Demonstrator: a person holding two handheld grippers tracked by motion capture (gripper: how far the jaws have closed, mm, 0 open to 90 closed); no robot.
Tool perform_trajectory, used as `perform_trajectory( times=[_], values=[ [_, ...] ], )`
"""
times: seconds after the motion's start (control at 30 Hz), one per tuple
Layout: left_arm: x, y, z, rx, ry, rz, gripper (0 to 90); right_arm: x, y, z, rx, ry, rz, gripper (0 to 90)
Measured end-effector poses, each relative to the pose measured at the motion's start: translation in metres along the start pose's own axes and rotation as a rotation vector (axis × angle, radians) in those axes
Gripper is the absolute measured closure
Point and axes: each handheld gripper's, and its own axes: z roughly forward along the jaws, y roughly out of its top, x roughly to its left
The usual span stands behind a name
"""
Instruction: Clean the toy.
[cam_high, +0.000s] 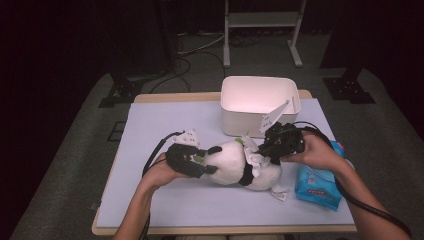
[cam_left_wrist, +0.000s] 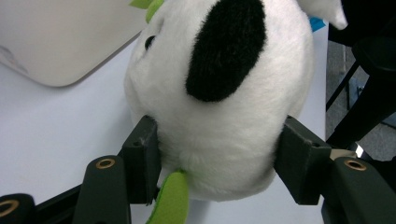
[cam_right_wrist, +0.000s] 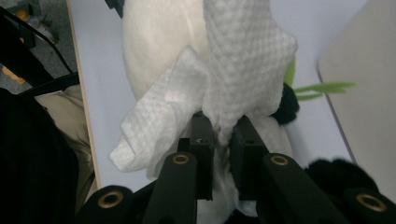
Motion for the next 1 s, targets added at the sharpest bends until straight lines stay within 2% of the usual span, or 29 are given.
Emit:
perform_trajectory(
  times=[0.3, 0.67, 0.8, 1.0],
  values=[
    [0.006, -0.012, -0.001, -0.006, 0.002, -0.043, 39.5, -0.004, -0.026, -0.011, 0.0, -0.02, 0.049, 80.4],
    [0.008, -0.015, -0.002, -0.001, 0.005, -0.047, 39.5, -0.01, -0.058, -0.01, -0.01, -0.026, 0.106, 80.3],
    [0.007, -0.015, -0.001, 0.002, 0.0, -0.032, 39.2, -0.011, -0.057, -0.008, -0.021, -0.018, 0.109, 80.4],
    [0.006, -0.015, -0.001, -0.029, -0.031, -0.065, 41.0, -0.01, -0.043, -0.006, -0.036, -0.023, 0.087, 80.4]
  ],
)
